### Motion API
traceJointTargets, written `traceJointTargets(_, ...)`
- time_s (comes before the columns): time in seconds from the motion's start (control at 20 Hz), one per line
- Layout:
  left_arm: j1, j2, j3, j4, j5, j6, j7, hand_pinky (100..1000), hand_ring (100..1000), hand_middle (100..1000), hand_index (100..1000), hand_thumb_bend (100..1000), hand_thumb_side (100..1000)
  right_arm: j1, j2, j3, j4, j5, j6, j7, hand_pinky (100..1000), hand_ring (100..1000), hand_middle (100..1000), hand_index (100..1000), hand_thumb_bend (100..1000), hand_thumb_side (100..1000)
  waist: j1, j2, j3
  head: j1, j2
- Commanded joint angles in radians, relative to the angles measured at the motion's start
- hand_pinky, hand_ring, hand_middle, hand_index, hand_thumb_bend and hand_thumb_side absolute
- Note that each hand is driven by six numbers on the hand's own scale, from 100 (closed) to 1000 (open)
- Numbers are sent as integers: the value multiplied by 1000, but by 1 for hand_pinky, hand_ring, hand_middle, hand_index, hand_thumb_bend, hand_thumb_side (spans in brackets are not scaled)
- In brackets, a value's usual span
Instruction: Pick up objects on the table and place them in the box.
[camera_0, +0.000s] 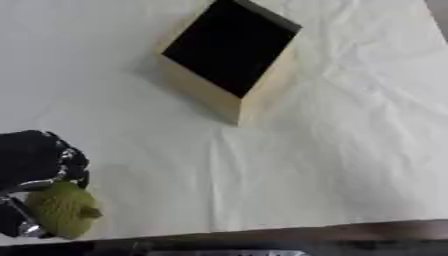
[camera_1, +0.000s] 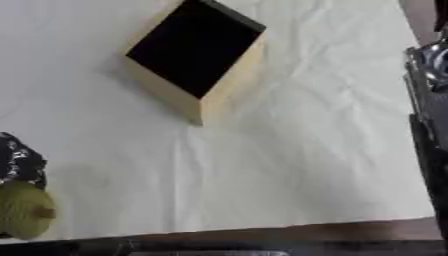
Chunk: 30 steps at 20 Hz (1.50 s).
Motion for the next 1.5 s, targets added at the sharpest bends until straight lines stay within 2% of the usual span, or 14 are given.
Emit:
traceJointTargets(0.05,-2,22,15,-20,17,9,-4,414,397,422,617,511,122,-4,-17,-8,-21,-1,-1,-5,801,672,678,812,400,631,2,-17,0,-2,6)
traceJointTargets(0.1,-1,24,17,-23,22,12,-6,412,398,426,621,493,100,-4,-17,-8,-21,-1,-1,-5,801,672,678,812,399,632,2,-17,0,-2,6)
traceJointTargets(0.35,-3,40,31,-46,51,26,-25,390,397,446,634,365,100,-2,-18,-8,-21,-1,0,-5,801,672,678,812,399,632,3,-18,1,-6,6)
traceJointTargets(0.5,-7,58,44,-60,85,41,-37,386,403,452,639,325,100,-3,-19,-8,-21,-1,0,-5,801,672,678,812,399,632,4,-19,3,-11,6)
traceJointTargets(0.95,-34,96,79,-62,164,45,-33,386,403,465,651,311,100,-2,-22,-7,-21,0,0,-4,801,672,678,812,398,632,6,-20,6,-17,6)
traceJointTargets(1.2,-43,114,91,-62,190,44,-38,396,411,481,665,333,100,-3,-22,-7,-21,1,-1,-4,801,672,678,812,399,632,7,-21,6,-14,6)
traceJointTargets(1.25,-43,117,93,-62,196,45,-41,413,427,499,680,364,100,-3,-23,-7,-21,1,-1,-5,801,672,678,812,398,633,7,-21,6,-14,6)
traceJointTargets(1.5,-50,129,109,-62,223,48,-45,397,411,487,667,335,100,-2,-23,-7,-21,1,-1,-6,801,672,677,812,399,633,8,-21,7,-15,6)
